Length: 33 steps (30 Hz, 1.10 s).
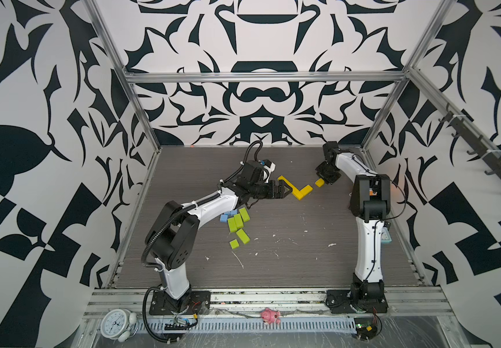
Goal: Assemble the letter v with building blocks
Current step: Assemble the building block at the center of the board.
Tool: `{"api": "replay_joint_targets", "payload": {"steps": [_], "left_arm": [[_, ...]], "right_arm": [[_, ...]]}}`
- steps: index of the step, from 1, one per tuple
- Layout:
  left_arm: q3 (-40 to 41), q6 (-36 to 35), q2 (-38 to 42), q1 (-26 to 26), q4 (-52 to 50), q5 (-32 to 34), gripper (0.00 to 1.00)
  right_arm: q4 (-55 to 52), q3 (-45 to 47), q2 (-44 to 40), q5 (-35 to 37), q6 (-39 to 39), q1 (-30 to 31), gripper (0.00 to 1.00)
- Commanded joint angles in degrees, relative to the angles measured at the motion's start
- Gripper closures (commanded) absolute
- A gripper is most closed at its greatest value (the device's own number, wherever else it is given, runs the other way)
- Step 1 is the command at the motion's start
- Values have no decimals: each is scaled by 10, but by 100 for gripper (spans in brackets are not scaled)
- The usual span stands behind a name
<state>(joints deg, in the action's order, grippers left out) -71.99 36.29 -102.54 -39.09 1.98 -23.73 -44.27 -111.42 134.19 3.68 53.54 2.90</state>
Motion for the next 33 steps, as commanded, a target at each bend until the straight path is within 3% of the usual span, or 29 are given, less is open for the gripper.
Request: {"api": "replay_joint_targets", "payload": {"steps": [1,33], "left_arm": [[1,5,3,-5,10,-12,1],[-1,-7,10,-7,1,-17,1]], "right_arm": [[-9,12,-17,4,9,13,70],[7,71,-49,34,65,41,68]]}}
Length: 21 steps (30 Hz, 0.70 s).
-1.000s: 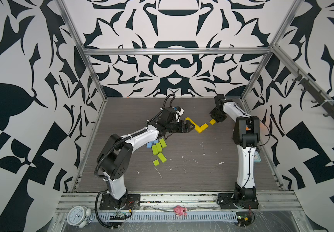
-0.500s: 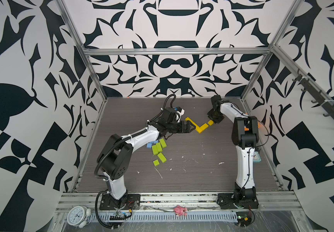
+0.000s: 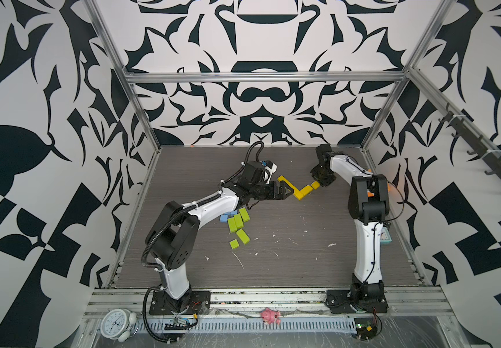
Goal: Assemble the letter v with building blocks
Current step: Assemble the building block at the center of the board.
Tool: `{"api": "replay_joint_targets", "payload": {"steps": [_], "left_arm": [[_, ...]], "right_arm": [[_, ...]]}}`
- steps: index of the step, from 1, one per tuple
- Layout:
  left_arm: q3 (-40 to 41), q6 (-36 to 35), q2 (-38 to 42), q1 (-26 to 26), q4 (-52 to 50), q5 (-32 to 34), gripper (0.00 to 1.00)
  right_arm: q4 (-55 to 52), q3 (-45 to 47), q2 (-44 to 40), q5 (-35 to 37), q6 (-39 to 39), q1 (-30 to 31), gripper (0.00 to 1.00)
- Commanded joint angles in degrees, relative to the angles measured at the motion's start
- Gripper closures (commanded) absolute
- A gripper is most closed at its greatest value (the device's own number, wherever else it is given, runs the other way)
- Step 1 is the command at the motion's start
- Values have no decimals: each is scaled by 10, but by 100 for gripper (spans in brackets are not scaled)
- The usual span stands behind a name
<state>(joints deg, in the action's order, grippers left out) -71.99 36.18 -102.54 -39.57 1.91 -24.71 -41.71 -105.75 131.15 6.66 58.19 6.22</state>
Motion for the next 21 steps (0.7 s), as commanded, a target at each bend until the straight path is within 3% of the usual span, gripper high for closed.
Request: {"api": "replay_joint_targets", "payload": {"steps": [1,21], "left_arm": [[-1,-5,10,-2,2,-8,1],[-1,-5,7,-4,3,-13,0]], "right_arm": [[-18,14,-19,5,19,9,68],[-16,9,-14,2,27,17,65]]}}
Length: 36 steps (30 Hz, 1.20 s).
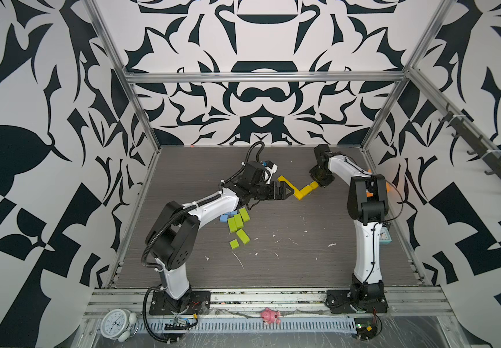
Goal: Assemble the letter v with building blocks
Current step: Assemble the building block at the center of the board.
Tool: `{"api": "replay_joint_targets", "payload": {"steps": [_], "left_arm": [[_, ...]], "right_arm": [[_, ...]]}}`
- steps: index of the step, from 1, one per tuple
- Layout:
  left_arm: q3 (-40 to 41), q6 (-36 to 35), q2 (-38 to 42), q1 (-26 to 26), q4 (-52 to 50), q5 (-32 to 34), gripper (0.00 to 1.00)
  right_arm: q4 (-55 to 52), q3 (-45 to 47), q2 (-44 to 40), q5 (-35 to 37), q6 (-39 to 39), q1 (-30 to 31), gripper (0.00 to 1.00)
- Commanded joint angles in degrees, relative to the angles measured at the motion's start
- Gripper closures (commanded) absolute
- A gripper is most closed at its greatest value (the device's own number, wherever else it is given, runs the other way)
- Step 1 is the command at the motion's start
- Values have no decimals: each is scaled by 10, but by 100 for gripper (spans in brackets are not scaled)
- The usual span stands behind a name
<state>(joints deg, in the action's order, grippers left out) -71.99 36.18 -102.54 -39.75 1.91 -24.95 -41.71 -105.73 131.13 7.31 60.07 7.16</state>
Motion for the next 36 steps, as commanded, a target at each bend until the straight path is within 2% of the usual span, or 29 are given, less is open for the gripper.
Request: {"api": "replay_joint_targets", "payload": {"steps": [1,36], "left_arm": [[-2,-5,7,-2,3,-11,1],[-2,-6,4,-6,3,-13,1]], "right_arm": [[-16,9,-15,-5,8,8,65],[-8,17,-19,-11,18,13,61]]}}
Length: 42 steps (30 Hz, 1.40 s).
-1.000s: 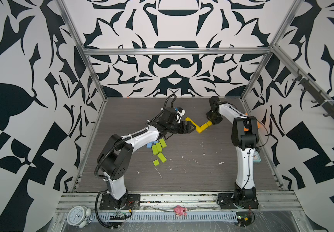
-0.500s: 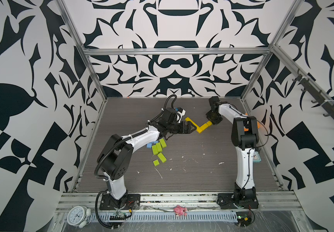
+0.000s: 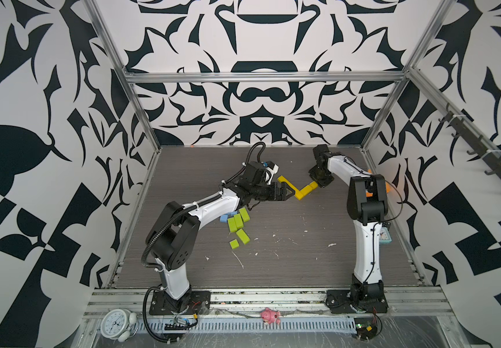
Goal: Assemble the letter v with building blocks
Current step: Assemble the building block at the center of the board.
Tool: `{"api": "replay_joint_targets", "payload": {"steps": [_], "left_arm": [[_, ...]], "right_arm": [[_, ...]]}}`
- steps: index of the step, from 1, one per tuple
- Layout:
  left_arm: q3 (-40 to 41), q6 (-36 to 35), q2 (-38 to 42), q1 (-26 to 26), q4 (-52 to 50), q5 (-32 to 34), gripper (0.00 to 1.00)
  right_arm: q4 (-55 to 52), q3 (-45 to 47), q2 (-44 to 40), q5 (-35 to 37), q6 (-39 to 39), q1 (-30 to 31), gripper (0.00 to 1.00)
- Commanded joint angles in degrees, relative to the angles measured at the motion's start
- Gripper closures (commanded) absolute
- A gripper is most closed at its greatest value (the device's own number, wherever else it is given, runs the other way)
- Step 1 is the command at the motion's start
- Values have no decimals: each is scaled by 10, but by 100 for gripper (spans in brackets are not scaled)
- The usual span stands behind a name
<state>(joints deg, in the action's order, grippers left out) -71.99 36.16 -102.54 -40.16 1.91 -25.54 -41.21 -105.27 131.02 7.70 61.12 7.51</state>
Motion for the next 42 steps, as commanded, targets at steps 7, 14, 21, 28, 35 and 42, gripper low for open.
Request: {"api": "replay_joint_targets", "payload": {"steps": [7,14,21,28,35,42], "left_arm": [[-3,-6,5,-2,3,-7,1],[-3,-7,6,-3,2,-7,1],[-3,-7,6,-3,2,-7,1],[-3,-9,7,-4,1,-6,1],[-3,-10,7,-4,-1,-6,1],[-4,-10,7,-4,-1,-6,1]], "right_arm": [[-12,15,-23,-15,8,13,61],[-13,17,-27,-11,9,13,62],[-10,26,-34,-11,13,13,62],[-10,27,-38,-6,14,14,63],[-9,28,-38,-9,14,14,63],[-10,28,-39,-9,15,14,63]]}}
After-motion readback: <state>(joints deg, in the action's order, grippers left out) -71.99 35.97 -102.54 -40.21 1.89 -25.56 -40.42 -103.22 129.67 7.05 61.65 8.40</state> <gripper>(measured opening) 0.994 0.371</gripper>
